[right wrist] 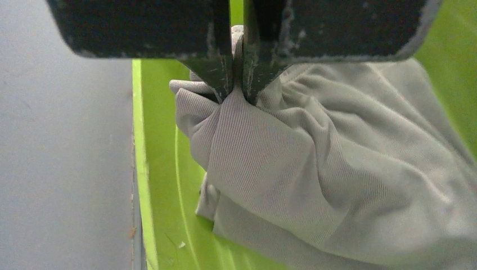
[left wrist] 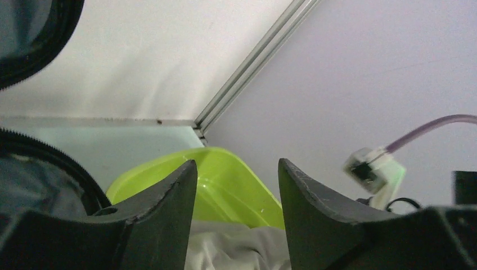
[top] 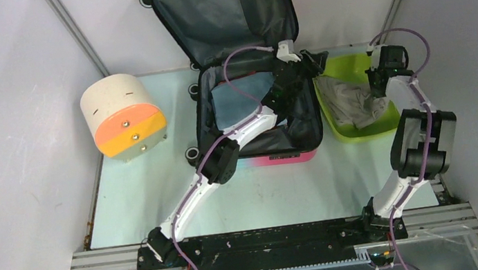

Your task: Open, take out, and arrange the luggage

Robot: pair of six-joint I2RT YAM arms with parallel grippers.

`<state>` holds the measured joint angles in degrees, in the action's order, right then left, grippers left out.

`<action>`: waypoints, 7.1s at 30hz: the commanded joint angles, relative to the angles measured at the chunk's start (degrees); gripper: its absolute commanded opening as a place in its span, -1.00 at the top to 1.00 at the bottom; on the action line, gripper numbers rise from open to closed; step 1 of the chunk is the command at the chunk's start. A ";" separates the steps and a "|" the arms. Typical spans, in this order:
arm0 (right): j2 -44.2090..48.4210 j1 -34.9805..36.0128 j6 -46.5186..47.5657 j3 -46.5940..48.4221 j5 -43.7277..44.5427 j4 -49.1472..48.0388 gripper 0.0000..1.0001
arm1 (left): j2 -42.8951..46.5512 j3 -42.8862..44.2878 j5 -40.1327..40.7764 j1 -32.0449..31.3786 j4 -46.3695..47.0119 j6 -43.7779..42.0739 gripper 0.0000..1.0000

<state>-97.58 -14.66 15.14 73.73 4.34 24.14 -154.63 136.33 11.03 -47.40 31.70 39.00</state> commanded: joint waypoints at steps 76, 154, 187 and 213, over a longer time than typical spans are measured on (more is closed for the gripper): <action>4.25 15.53 -12.91 -3.07 -1.83 9.42 -0.37 | 115.19 -97.51 2.81 -0.08 -36.80 -45.42 -0.41; -21.63 2.51 -11.89 30.79 -2.50 20.28 -0.34 | 119.01 -99.39 9.56 -0.11 -37.32 -51.36 -0.41; -23.05 0.73 0.54 26.00 -20.45 10.73 1.00 | 116.13 -99.14 8.42 -0.07 -37.52 -51.16 -0.41; -23.18 1.83 -1.49 32.23 -9.33 3.98 -0.09 | 113.76 -98.64 8.88 -0.12 -38.10 -51.08 -0.41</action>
<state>-124.01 -13.30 16.36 103.02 -8.23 27.88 -41.39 37.23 19.75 -47.29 -7.42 -11.62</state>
